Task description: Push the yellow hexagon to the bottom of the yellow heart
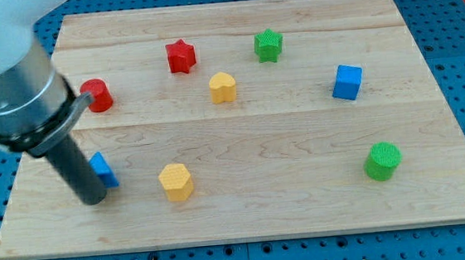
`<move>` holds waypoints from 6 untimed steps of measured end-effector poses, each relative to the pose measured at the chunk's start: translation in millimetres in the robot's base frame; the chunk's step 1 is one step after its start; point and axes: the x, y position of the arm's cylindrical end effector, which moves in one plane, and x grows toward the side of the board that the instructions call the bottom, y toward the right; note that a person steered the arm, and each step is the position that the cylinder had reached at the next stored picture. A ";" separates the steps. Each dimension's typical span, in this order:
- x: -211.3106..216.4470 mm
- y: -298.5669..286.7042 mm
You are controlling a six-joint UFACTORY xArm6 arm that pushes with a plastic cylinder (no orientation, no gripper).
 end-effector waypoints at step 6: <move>-16.3 156.5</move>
